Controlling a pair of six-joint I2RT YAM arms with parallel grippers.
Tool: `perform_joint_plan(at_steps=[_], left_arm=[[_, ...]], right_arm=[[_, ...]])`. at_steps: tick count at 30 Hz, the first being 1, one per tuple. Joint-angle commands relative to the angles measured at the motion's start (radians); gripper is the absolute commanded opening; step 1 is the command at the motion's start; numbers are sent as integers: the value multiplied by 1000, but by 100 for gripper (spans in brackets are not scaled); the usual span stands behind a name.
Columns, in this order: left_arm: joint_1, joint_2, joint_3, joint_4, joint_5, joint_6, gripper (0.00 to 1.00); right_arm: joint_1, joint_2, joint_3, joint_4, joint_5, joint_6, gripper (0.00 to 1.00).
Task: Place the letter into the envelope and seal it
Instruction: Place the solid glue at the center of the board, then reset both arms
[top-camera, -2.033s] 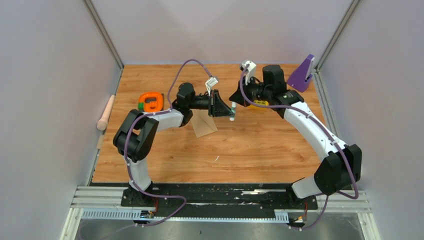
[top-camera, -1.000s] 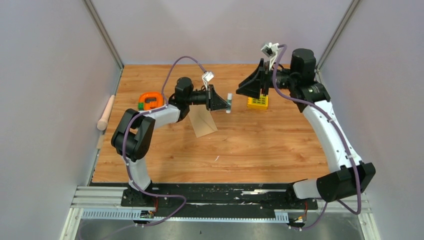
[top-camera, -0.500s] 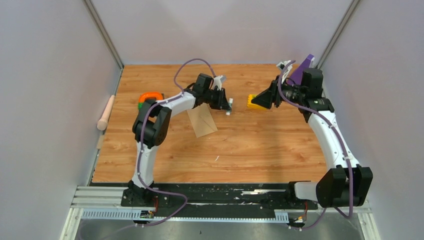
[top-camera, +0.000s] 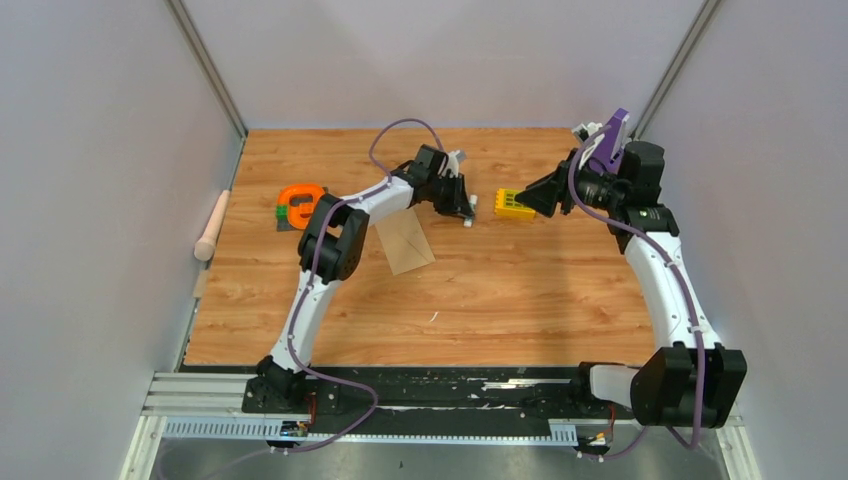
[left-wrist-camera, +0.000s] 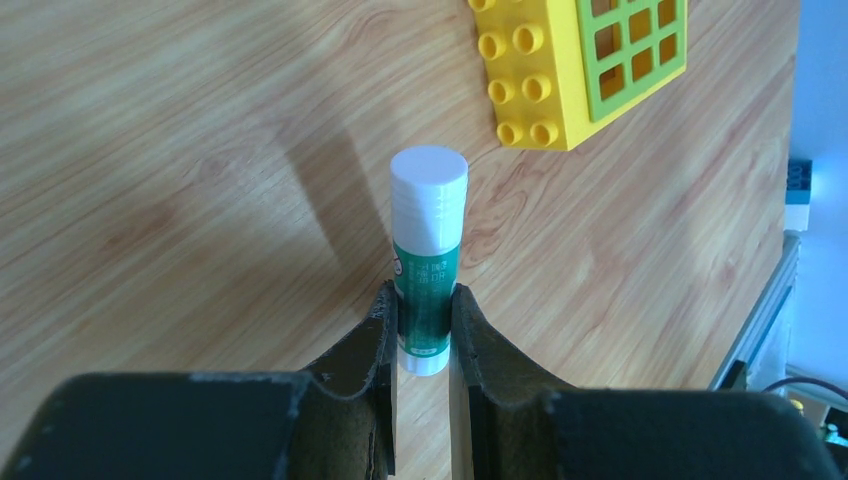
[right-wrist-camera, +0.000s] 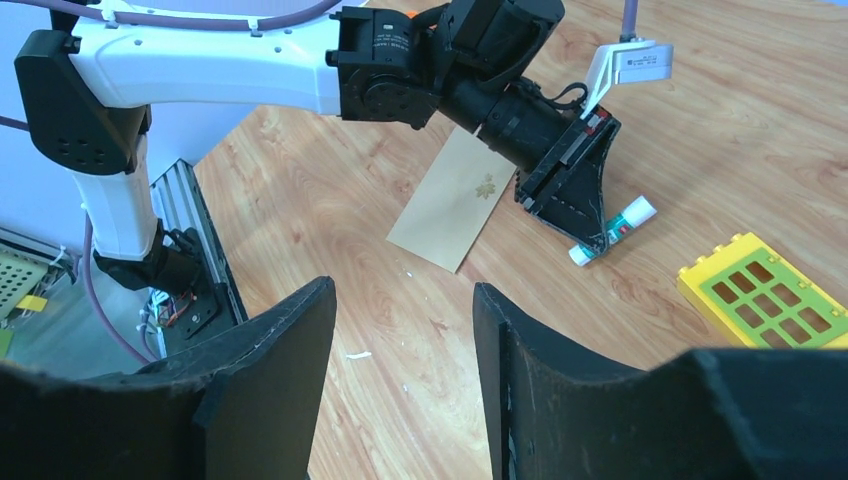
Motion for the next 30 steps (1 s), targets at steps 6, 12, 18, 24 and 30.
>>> perform_joint_plan(at_steps=[6,12,18,24,30], left_arm=[[-15,43,78,-72,-72,0,95],[-16,-35,69,-81,-48,2,100],[5,-238,75,-173,-84,156,100],[66,-598,-39,-290,-194,582,100],[143,-1073,-435,-304,-392,760,100]], right_arm=[[-19,-40,-16,68,-28,18,55],[-42,-49,-25,74,-20,21,60],[-105,-76,-22,67,28,8,80],[-145,-117,49,-74,201,-4,100],[-145,-302,-53,-159,400,-112,100]])
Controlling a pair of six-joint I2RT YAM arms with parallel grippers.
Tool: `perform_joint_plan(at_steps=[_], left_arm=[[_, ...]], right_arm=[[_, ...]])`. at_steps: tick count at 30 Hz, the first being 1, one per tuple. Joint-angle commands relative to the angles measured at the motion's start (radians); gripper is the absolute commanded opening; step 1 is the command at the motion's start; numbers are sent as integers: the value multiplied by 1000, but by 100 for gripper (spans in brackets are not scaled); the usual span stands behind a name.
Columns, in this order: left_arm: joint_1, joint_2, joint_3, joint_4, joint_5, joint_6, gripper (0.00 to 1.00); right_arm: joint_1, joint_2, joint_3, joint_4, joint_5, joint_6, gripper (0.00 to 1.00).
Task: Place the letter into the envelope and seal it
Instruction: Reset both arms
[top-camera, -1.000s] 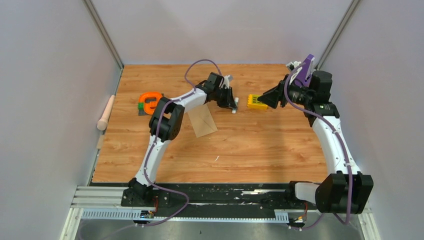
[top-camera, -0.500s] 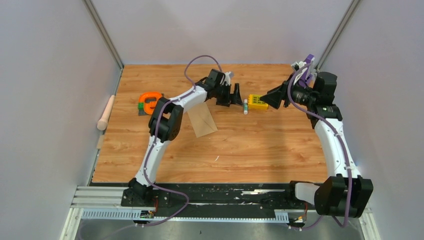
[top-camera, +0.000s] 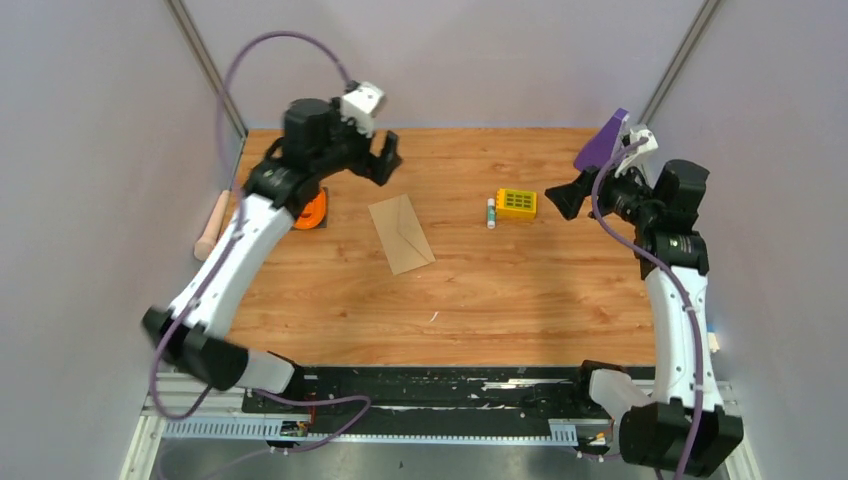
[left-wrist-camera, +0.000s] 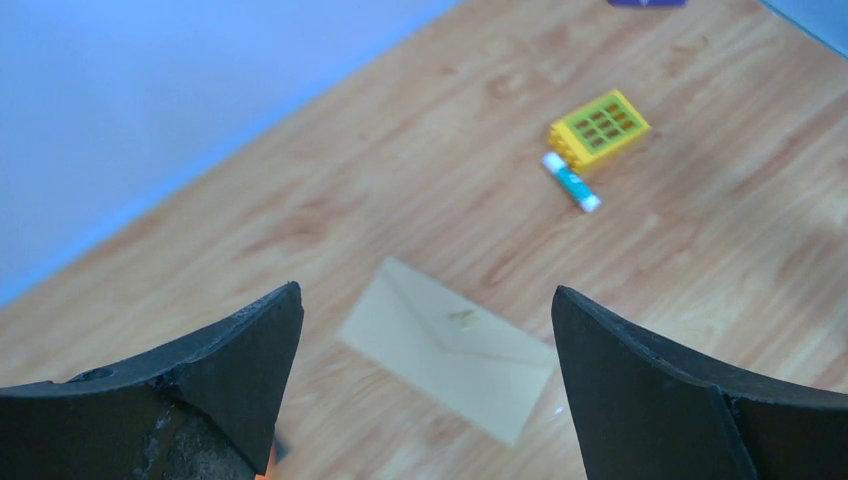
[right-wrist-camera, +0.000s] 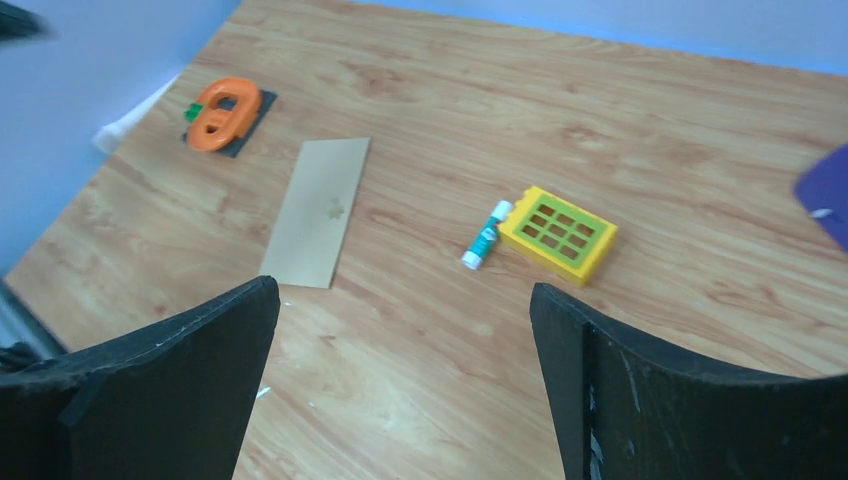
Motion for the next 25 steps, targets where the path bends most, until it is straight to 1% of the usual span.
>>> perform_joint_plan(at_steps=[1,2,3,4,5,7,8,9,10,11,12,14,19,21,25], left_arm=[[71,-309,-211,-93,-97,211,100],[86,-356,-303,-113,-68,233,100],[124,-460,-355,-115,-48,245,100],[143,-508,-437,-129,-26,270,100],[175,-579,-471,-141,-35,278,100],[201,-669,-590,-156,-138,271,100],[206,-738,-624,-147,-164,271,100],[207,-777,-689,-141,-204,274,100],[219,-848,-714,-135,-213,278,100],[233,-878,-747,-141,-214,279,100],[271,-926,-757,-143,-214,277,100],[303,-971,-774,-149,-233,262,100],[313,-1024,-839,-76,-309,197,100],[313,-1029,-844,-61,-334,185,100],[313,-1042,-854,-56,-331,182,100]], right_arm=[[-1,-192,-82,-61,173,-102,100],[-1,-239,-122,-60,188,-106,100],[-1,-283,-148,-61,200,-109,100],[-1,-329,-176,-61,209,-112,100],[-1,-378,-204,-60,215,-114,100],[-1,-472,-256,-60,226,-120,100],[-1,-516,-279,-58,230,-122,100],[-1,-554,-298,-59,237,-124,100],[-1,-582,-312,-61,247,-125,100],[-1,-602,-328,-61,259,-127,100],[-2,-619,-341,-61,270,-132,100],[-2,-651,-359,-59,285,-148,100],[-3,-734,-390,-53,299,-177,100],[-4,-736,-389,-52,303,-173,100],[-5,-719,-383,-46,351,-170,100]])
